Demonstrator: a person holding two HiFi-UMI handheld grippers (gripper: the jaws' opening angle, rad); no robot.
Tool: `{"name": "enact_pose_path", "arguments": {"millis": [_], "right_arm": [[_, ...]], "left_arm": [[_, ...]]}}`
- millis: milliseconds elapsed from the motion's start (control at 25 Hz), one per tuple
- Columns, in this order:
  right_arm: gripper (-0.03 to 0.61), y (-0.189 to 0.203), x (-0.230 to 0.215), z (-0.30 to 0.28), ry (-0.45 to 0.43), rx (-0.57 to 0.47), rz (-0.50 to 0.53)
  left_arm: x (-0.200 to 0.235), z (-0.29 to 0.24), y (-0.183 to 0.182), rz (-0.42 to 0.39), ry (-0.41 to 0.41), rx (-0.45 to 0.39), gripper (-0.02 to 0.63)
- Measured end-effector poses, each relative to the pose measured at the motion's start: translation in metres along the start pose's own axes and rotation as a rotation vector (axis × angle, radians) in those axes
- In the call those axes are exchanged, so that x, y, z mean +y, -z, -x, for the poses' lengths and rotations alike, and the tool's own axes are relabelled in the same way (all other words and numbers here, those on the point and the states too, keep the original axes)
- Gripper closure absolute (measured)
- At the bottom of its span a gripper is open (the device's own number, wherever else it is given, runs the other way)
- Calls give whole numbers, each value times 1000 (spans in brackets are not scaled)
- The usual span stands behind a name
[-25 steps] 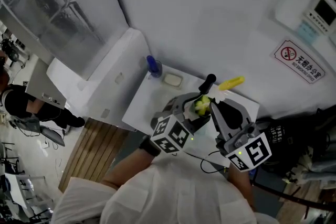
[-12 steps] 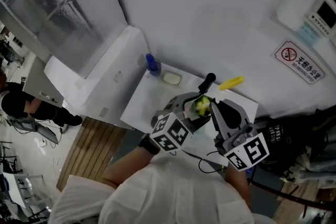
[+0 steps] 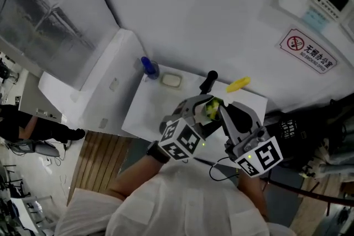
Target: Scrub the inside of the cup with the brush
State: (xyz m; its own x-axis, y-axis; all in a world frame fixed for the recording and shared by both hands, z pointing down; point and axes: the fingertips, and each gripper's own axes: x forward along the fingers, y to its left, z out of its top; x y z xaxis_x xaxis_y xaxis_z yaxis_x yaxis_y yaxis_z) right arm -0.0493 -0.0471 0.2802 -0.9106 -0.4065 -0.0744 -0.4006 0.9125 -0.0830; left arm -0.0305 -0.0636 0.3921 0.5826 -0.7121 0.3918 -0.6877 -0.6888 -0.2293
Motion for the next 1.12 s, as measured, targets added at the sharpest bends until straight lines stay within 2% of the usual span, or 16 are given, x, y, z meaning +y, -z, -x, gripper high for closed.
{"name": "enact_pose_path", "arguments": {"millis": [200, 320, 400, 600, 800, 1120], "right_arm": [[549, 2, -25, 27, 102, 24, 2], [549, -24, -44, 54, 178, -44, 14], [549, -44, -59, 78, 240, -91, 24], [549, -70, -94, 144, 435, -148, 60], [549, -51, -119, 187, 573, -116, 44], [549, -15, -137, 208, 656, -44, -6]], "left_arm": [[-23, -31, -6, 1, 92, -39, 308], [-36, -59, -5, -18, 137, -33, 308], [-43, -79, -2, 0, 163, -31, 308], [-58, -130, 6, 3, 218, -22, 307], [-59, -177, 16, 13, 227, -22, 307], [-55, -246, 36, 40, 208, -64, 307]]}}
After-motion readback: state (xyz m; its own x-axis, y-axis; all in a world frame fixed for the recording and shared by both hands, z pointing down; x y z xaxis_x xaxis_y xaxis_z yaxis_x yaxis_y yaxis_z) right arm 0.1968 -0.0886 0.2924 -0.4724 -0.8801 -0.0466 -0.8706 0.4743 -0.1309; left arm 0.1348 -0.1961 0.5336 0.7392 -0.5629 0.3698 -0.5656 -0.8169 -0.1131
